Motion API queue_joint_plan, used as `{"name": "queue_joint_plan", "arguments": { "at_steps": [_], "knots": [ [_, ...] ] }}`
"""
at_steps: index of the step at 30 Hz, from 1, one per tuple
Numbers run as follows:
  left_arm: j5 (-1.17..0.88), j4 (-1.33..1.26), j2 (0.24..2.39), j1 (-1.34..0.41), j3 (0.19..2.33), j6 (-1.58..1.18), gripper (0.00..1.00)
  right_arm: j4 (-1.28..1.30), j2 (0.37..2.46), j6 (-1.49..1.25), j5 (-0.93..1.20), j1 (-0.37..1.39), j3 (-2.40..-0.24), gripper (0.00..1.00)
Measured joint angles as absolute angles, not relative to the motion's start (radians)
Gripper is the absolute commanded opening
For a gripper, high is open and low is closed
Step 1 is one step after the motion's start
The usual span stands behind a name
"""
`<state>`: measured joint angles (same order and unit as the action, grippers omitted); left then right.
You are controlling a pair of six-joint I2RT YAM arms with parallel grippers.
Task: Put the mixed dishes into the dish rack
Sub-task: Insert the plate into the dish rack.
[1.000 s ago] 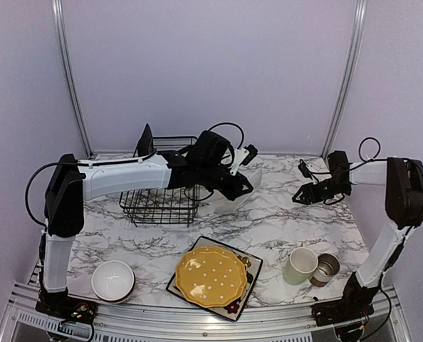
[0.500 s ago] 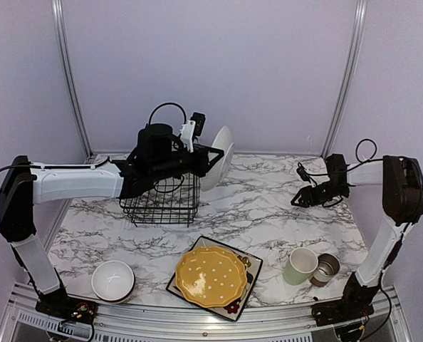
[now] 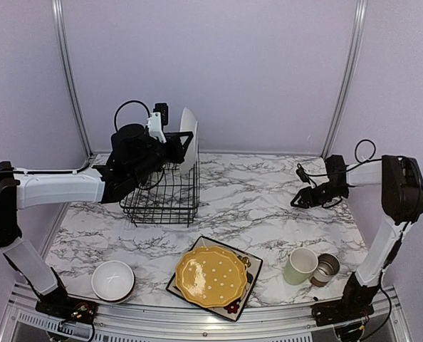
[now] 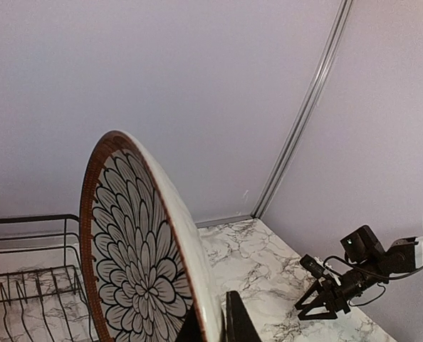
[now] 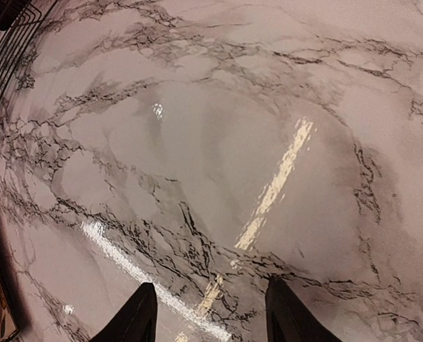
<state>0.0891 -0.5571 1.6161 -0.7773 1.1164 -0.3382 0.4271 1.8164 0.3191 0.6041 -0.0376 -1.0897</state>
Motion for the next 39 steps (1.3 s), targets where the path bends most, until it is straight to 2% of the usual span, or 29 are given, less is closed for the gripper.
{"name": "queue_joint_plan", "arguments": {
  "at_steps": [11,23,39],
  "knots": [
    [0.163,-0.534,1.664,-0.682,1.174,-0.406,0.00,0.428,1.835,0.320,0.622,-0.038,-1.091,0.50],
    [0.034,-0.511,1.890,-0.546,1.364,-0.509,0.00,0.435,1.835,0.327,0.623,-0.038,-1.092,0.50],
    [-0.067,-0.471,2.089,-0.538,1.550,-0.511,0.00,0.455,1.835,0.334,0.624,-0.038,-1.104,0.50]
  ]
}}
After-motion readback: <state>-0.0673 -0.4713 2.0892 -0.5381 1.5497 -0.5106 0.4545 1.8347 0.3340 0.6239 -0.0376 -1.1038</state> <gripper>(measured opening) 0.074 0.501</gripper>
